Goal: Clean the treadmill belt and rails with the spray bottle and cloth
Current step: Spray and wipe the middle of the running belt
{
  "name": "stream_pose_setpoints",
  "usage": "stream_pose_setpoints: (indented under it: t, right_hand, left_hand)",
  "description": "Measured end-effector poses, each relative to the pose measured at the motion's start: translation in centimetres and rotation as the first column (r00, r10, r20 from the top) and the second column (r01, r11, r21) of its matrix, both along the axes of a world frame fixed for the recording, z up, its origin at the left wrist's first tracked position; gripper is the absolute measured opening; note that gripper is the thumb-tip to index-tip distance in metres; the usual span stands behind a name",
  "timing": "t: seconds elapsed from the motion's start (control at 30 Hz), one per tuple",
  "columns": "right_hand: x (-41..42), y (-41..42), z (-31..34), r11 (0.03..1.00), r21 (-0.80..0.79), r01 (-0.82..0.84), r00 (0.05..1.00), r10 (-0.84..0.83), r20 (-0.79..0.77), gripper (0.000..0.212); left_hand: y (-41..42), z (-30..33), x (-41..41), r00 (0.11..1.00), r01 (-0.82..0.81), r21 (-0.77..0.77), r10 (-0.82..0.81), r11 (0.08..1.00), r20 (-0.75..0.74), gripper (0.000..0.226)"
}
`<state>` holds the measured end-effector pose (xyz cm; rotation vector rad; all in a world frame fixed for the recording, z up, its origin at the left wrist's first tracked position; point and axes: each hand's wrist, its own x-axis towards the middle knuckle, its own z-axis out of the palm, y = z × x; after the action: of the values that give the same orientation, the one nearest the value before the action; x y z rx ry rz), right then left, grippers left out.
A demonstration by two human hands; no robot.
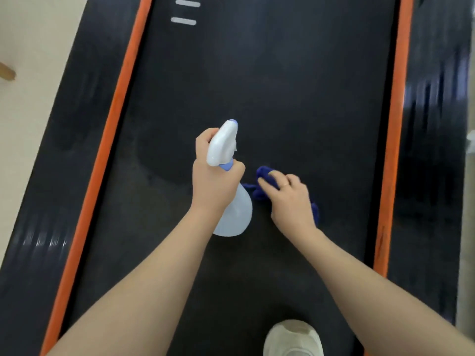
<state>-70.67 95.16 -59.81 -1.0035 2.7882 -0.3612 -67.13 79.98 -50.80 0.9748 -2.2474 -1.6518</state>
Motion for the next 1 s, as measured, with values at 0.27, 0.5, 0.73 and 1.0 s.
stream_pose_setpoints:
  t: [0.27, 0.5, 0.73, 1.0]
  right_hand:
    - [2.9, -4.3, -1.4, 0.993, 0.022, -0.114, 0.976, 0.117, -0.182, 0.044]
    - [-1.1, -8.2, -0.9, 0.977, -0.006, 0.211, 0.976, -0.211, -0.057, 0.047]
    - [-3.7, -7.4, -1.5, 0.958, 0.024, -0.287, 0.930, 0.285, -0.233, 0.042]
    - [1.5, -8.2, -0.6, 0.915, 0.058, -0.399, 0.903, 0.403, -0.149, 0.063]
  left_hand:
    - [-5.8, -0.4, 3.1, 0.994, -0.098, -0.061, 0.100, 0.993, 0.036, 0.049]
    - [-8.7, -0.9, 3.8, 0.996, 0.028, -0.123, -0.017, 0.992, 0.093, 0.057]
    - [-7.5, -1.6, 2.7, 0.993, 0.108, -0.109, -0.102, 0.988, 0.057, 0.059]
    - [-9.4, -1.7, 2.7, 0.988, 0.134, -0.034, -0.131, 0.990, 0.078, 0.056]
